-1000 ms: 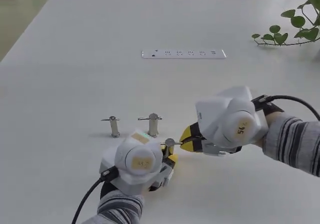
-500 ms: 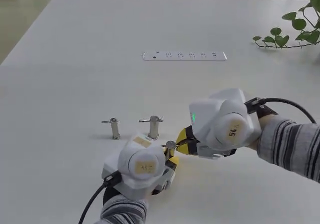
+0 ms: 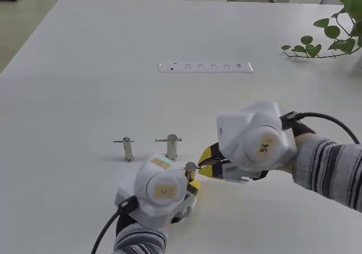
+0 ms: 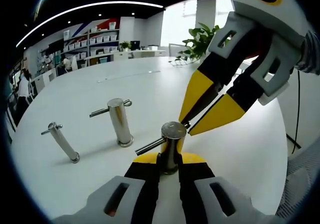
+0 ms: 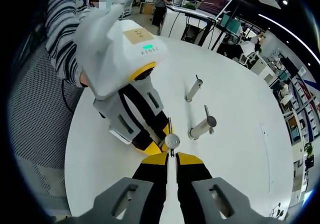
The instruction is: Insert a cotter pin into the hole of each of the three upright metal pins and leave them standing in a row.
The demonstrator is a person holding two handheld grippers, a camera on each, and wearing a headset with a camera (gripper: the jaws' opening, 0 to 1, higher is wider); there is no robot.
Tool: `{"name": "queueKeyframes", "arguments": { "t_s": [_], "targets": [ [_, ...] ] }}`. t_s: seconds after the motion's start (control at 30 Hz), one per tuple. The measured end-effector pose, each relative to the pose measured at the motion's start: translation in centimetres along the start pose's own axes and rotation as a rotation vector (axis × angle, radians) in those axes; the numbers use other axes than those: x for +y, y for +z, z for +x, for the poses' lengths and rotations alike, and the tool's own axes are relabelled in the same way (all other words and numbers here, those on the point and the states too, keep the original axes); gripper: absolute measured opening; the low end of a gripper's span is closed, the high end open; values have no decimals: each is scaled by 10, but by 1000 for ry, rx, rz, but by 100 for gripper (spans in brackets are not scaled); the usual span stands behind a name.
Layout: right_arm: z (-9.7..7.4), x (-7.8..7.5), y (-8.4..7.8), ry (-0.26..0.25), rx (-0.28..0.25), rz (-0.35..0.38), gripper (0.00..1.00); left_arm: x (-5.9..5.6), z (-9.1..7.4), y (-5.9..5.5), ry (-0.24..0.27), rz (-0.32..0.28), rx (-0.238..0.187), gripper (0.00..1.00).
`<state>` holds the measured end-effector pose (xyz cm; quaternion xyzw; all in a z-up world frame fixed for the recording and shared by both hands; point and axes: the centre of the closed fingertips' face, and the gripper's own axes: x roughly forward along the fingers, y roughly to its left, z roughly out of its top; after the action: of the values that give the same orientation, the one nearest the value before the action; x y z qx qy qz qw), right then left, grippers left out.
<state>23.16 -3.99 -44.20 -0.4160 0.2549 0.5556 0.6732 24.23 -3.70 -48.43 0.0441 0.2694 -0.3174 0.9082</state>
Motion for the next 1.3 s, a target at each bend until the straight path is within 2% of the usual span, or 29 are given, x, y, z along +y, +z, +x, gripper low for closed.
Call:
{"name": "queueKeyframes", "arguments": {
  "t_s": [0.8, 0.93, 0.97, 1.0, 1.3],
  "targets": [
    [1, 1, 4, -5, 8, -26, 0, 0, 1, 0, 3, 14, -4, 10],
    [3, 2, 4, -10, 7, -23, 0, 1, 2, -1, 8, 25, 4, 12],
    [4, 3, 5, -5, 0, -7, 0, 2, 5, 1, 10, 27, -6, 12],
    [4, 2, 4, -9, 3, -10, 0, 2, 5, -2, 11, 26, 6, 12],
    [5, 3, 2, -9, 13, -45, 0, 2, 5, -1, 16, 60, 12, 11]
  ]
}}
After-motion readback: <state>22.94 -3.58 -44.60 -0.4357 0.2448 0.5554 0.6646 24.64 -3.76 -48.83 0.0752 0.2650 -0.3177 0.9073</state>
